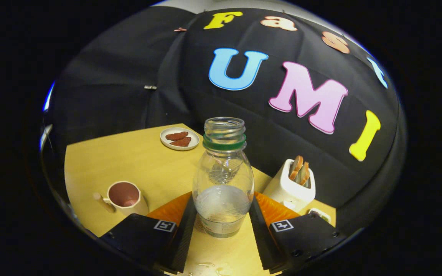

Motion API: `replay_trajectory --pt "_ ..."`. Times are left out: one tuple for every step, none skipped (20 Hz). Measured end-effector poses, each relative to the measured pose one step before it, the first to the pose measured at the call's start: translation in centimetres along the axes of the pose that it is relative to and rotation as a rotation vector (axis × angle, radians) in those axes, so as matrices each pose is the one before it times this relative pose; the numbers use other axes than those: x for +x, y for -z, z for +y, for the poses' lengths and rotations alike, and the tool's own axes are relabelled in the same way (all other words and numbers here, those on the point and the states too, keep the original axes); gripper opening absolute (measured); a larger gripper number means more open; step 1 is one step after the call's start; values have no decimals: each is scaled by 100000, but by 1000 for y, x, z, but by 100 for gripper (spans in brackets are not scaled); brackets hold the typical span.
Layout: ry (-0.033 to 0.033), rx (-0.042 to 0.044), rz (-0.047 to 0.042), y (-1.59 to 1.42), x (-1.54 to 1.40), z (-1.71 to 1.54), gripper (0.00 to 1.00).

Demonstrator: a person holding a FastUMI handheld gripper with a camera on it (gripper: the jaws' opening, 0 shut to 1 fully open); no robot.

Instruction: Take the bottle from table, then pour the juice into the cup, finally place the bottle on the coaster

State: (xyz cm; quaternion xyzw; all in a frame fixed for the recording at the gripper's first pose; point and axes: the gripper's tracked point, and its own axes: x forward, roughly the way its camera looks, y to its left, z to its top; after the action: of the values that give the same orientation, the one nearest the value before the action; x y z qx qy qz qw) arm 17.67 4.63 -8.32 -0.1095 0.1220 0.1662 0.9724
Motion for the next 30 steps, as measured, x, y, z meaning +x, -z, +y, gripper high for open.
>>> replay_trajectory --pt "469 2703 -2137 28 212 -215 75" --pt "-574 2194 -1352 243 272 -31 74" --pt "-757 1734 -1005 105 427 27 75" --pt "-667 1504 -710 131 675 -19 75" --pt "-1051 1676 -405 247 685 125 75" --pt "-67 1980 59 357 580 8 75" --pt "225 1872 368 446 619 -189 75" --pt "782 1920 227 444 637 -263 75" --pt "503 1808 512 452 690 -196 75" --pt "535 1498 1340 601 652 -203 75" --pt "643 1509 1374 577 504 -270 75" --pt "-47 1872 1221 509 412 -50 75" --pt "-108 1046 802 411 370 -71 75" --pt "388 -53 110 195 218 -23 75" --pt "253 -51 41 259 233 -116 75" --pt "-334 250 601 495 211 50 76" --pt "-191 317 1296 538 191 8 76" --pt "182 106 -2366 -460 -27 -25 76" --pt "1922 -367 -809 -102 103 -389 77" --pt "875 -24 854 378 -167 -213 76" --pt "275 258 -551 -121 -80 19 76" --pt "240 339 46 33 -65 -69 77" --pt "-188 21 25 51 -21 -1 77" --pt "-214 -149 -39 -66 -100 13 78" --pt "-187 -136 38 -29 -34 -58 78" --pt "14 54 734 138 -42 -100 79" --pt "-347 522 931 213 -121 -48 80" --pt "-625 703 813 195 -31 161 81" --pt "-633 796 718 81 -78 105 85" --pt "-584 577 541 -27 -240 120 93"
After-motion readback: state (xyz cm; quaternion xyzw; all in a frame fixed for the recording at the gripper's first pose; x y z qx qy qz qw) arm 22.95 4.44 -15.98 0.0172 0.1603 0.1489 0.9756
